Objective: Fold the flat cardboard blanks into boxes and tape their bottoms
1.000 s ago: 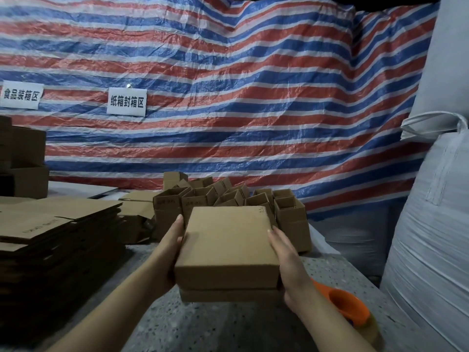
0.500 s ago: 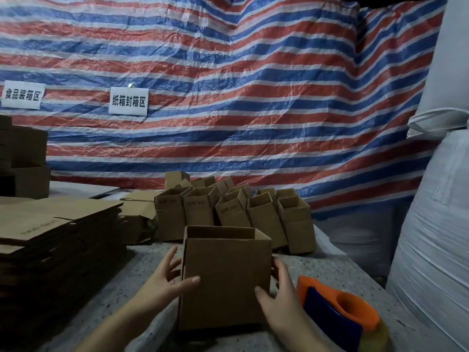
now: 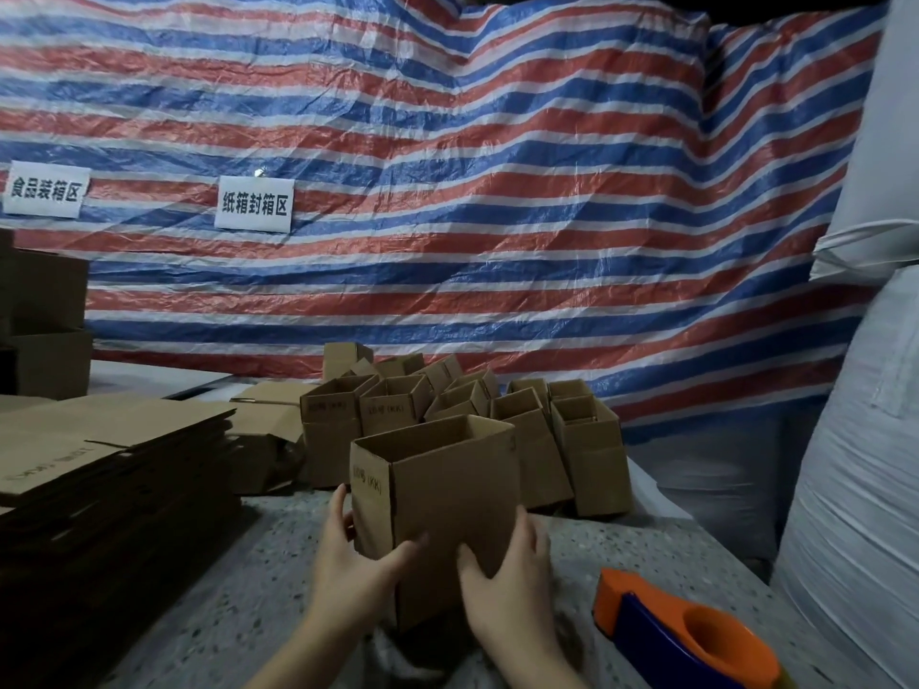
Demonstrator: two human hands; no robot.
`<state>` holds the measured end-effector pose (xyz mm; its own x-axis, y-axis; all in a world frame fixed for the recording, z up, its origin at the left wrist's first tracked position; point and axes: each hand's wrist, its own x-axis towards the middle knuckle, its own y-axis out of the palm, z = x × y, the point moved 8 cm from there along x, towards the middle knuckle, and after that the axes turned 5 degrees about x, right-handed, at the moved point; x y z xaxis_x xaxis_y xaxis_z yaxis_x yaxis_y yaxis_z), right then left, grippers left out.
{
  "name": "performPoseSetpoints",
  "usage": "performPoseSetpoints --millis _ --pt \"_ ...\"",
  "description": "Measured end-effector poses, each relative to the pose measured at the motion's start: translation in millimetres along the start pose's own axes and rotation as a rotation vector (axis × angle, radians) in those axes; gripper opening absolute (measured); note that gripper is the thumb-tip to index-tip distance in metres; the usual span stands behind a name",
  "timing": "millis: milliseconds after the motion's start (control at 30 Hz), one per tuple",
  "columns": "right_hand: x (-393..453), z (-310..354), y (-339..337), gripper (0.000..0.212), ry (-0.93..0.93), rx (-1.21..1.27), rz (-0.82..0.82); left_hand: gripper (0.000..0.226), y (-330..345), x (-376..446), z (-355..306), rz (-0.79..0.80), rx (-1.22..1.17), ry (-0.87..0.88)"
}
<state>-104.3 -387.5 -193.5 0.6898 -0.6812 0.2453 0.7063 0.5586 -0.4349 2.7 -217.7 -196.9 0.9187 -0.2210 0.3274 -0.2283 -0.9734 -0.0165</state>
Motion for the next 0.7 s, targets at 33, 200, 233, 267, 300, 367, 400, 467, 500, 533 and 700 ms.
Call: performPoseSetpoints --millis 33,200,233,267,300,367,400,467,500,533,700 --pt "2 0 10 0.089 -0.013 0.012 0.046 0.124 4 5 3 -0.046 0.011 -0.01" --pt "20 -1 55 0.103 -0.041 0.0 0.342 0.121 18 29 19 -0.256 0.165 -0.091" --pt "24 0 62 0.105 -0.048 -0.015 0.384 0.122 22 33 22 -0.277 0.196 -0.101" --pt "29 0 67 0.105 -0.048 -0.022 0.398 0.122 26 38 24 -0.288 0.221 -0.11" --pt "36 -1 69 0.104 -0.046 -0.023 0.385 0.124 30 43 28 -0.292 0.238 -0.123" --pt "51 -3 69 0.098 -0.044 -0.028 0.332 0.126 39 52 37 -0.29 0.264 -0.155" --pt "59 -4 69 0.094 -0.043 -0.027 0.31 0.127 43 55 42 -0.289 0.277 -0.171" --pt "71 -7 68 0.089 -0.044 -0.013 0.284 0.126 49 59 48 -0.289 0.292 -0.198" --pt "76 -9 68 0.087 -0.047 -0.009 0.275 0.125 52 60 51 -0.289 0.296 -0.208" --pt "80 -11 68 0.086 -0.049 -0.008 0.268 0.124 53 61 52 -0.289 0.302 -0.212" --pt "92 -19 69 0.084 -0.05 0.019 0.248 0.122 58 70 56 -0.256 0.325 -0.181"
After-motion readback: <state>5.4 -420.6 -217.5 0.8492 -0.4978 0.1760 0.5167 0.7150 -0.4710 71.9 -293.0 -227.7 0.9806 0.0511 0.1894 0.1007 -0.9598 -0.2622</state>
